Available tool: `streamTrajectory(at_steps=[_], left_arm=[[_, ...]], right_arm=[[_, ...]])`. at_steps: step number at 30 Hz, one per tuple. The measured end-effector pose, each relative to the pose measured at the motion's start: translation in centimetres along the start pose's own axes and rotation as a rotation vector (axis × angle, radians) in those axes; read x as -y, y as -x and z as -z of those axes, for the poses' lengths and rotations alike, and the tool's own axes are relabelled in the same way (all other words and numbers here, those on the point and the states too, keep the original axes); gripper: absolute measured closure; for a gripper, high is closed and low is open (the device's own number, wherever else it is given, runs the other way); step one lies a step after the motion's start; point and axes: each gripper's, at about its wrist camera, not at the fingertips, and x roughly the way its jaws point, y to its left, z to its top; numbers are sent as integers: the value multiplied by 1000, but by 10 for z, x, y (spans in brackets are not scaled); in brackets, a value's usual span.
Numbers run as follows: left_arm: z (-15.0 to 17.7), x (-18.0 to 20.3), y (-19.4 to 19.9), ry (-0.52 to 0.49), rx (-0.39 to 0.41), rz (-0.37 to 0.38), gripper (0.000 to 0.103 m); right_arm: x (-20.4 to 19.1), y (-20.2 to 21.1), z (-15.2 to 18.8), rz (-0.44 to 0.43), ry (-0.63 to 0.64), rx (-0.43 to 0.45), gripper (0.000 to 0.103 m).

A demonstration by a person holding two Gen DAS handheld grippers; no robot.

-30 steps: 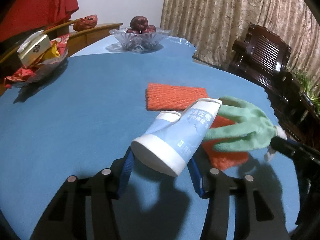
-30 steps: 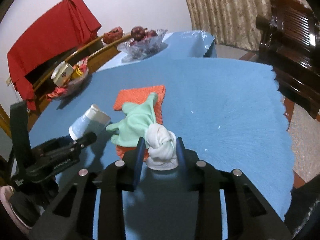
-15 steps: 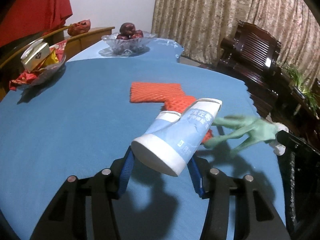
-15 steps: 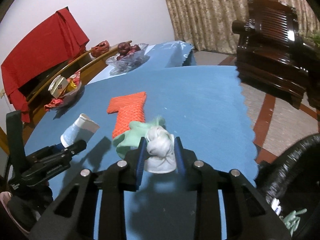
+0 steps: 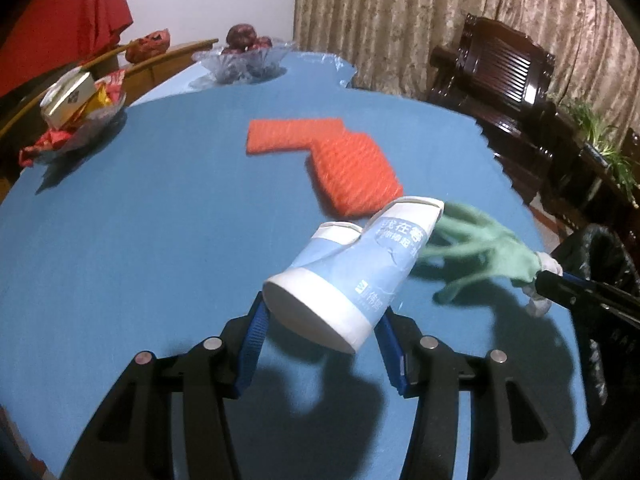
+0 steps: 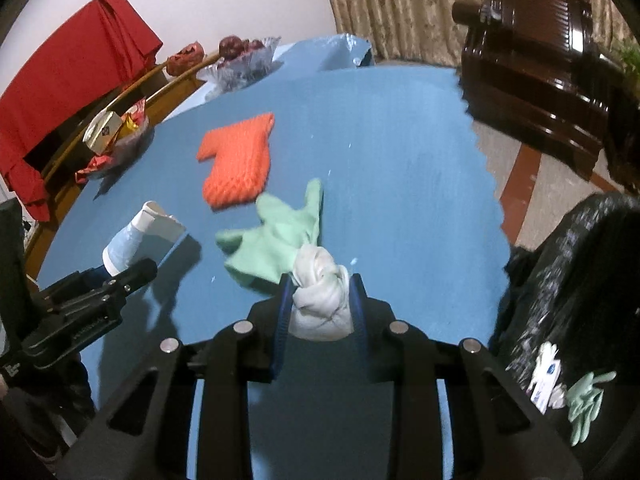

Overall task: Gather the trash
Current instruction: 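Lift the green glove off the orange sponge with the right gripper while the left holds the tube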

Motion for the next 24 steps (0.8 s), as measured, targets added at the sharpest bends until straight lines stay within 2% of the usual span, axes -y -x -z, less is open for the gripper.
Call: streamTrajectory(at_steps=[1,3,5,9,12,13,14,16,17,20,24], left_arm=[[3,-1,-1,1,-3,-6,52],[7,-4,-4,12,-11,-8,52],[9,-5,-7,19,-18,-9,52],[10,-7,-9,23,-19,-5,52],[10,-7,-9,26,-19,-4,52],[10,-7,-9,26,-19,-5,52],[10,-7,-9,27,-19,-5,52],[9,-7,-8,26,-17,-4,52],[9,-7,-8,25,-15,-4,52],[7,-5,-4,26,-7,-2,52],[1,0,6,25,13,10,52]], right_arm=[[-1,-2,2,-2,2,-8,72],[-2,-4,2,0,9,-13,63],[-4,-6,1,8,15,-3,45],[-4,-18,-4,15,44,-16,35],[-5,-30,-7,28,61,-28,35],[-6,-33,-8,28,61,-31,40],[-6,-37,-7,25,63,-39,51],[-8,-42,-6,40,72,-59,66],[-8,-42,-6,34,71,-67,71],[-8,-35,-7,23,69,-55,75],[-9,-16,-11,13,59,-18,76]])
